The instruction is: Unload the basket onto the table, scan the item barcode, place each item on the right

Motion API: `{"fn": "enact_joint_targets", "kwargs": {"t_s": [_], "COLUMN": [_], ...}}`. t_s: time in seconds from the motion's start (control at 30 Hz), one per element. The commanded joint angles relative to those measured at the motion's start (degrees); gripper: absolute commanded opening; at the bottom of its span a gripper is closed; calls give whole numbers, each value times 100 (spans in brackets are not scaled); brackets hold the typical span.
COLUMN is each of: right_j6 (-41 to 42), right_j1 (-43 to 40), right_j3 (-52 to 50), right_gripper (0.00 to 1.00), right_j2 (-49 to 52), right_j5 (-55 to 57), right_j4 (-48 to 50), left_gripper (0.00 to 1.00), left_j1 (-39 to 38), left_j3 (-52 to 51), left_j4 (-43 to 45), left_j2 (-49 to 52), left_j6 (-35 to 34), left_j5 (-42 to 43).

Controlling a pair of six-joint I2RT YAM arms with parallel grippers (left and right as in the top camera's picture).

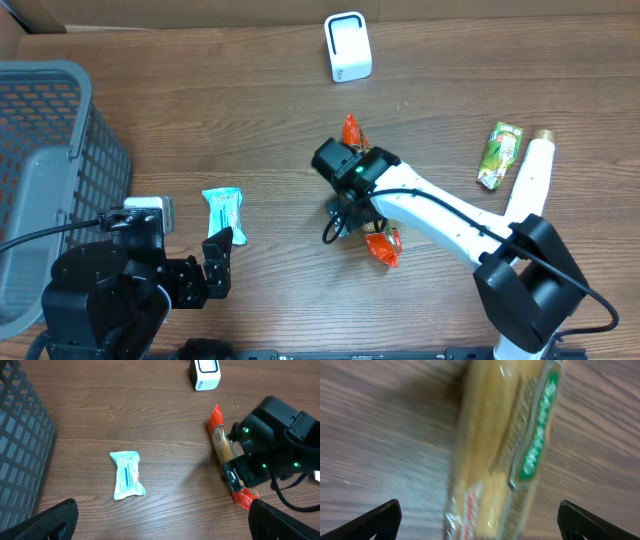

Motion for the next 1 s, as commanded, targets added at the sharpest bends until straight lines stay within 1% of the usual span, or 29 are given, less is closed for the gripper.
{"fn": "enact_joint_targets", "kwargs": {"t_s": [0.0, 0.2, 0.3, 0.43, 0.5, 0.57, 0.6, 0.63, 0.67, 0.73, 0.8, 0.87, 0.97], "right_j6": [-92, -267, -282, -688, -861, -942, -979, -979, -981, -1069, -1338, -1801, -2188], "right_j1": [-155, -511, -752, -1051, -1191, -1296, -1360, -1403, -1458, -1526, -1609, -1784, -1921], "right_j3": [-243, -573, -664, -680, -678, -678, -678, -678, -675, -660, -605, -476, -378], "right_gripper": [99, 98, 85, 70, 50, 33, 19, 11, 5, 4, 4, 4, 4], "right_j2": [201, 323, 323, 323, 323, 323, 321, 321, 321, 304, 238, -17, -317], "right_j5": [-284, -289, -341, -981, -1255, -1434, -1534, -1589, -1668, -1818, -2201, -3027, -3657], "right_j4": [175, 330, 299, 321, 330, 328, 326, 326, 326, 297, 238, 240, 240], "left_gripper": [100, 100, 100, 100, 100, 100, 100, 100, 100, 100, 100, 100, 100], "left_j1": [22, 22, 22, 22, 22, 22, 22, 22, 22, 22, 22, 22, 22], "left_j3": [33, 33, 33, 33, 33, 33, 33, 33, 33, 33, 33, 33, 33], "left_j4": [4, 4, 4, 4, 4, 4, 4, 4, 4, 4, 4, 4, 4], "left_j2": [-11, -11, -11, -11, -11, -11, -11, -11, -11, -11, -11, -11, -11], "left_j6": [107, 107, 107, 107, 107, 107, 107, 107, 107, 107, 107, 107, 107], "left_j5": [-37, -37, -37, -37, -37, -37, -37, -37, -37, -37, -37, -37, -37]}}
